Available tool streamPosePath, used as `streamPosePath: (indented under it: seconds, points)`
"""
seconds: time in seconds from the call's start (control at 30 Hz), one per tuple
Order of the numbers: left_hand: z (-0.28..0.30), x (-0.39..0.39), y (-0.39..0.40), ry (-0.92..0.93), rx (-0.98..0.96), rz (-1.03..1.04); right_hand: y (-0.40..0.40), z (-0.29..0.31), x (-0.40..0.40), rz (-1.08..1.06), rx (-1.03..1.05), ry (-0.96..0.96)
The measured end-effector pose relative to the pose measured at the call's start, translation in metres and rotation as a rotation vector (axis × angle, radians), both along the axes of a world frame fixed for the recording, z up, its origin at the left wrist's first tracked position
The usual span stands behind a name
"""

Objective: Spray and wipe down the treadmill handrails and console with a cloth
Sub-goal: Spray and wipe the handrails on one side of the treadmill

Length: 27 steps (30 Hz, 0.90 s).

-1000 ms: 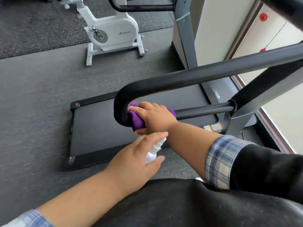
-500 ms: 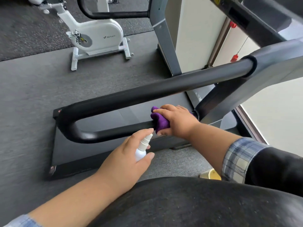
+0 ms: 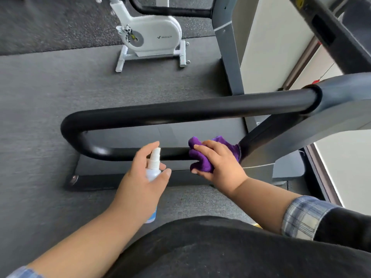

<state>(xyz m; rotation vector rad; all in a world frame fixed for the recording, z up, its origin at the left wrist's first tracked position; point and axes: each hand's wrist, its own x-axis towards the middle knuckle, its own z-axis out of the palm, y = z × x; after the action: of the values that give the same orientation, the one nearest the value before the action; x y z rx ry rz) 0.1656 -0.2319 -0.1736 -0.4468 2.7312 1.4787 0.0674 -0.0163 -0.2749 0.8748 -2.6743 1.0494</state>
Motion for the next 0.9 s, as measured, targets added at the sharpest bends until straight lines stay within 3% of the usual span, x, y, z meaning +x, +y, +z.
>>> streamPosePath:
  seconds: [0.2,0.33,0.67,0.9]
  points:
    - [-0.002,0.008,-0.014,-0.013,-0.012,0.173,-0.003,0.001,0.025,0.154,-0.219,-0.117]
    - [-0.002,-0.002,-0.030,-0.021,-0.149,0.253,-0.011,0.011,0.037,0.205,-0.319,-0.234]
    - [-0.015,-0.031,-0.054,-0.142,-0.602,0.034,-0.020,0.022,0.052,0.301,-0.288,-0.277]
    - [-0.026,-0.037,-0.060,-0.239,-0.727,-0.028,-0.016,0.020,0.059,0.327,-0.293,-0.284]
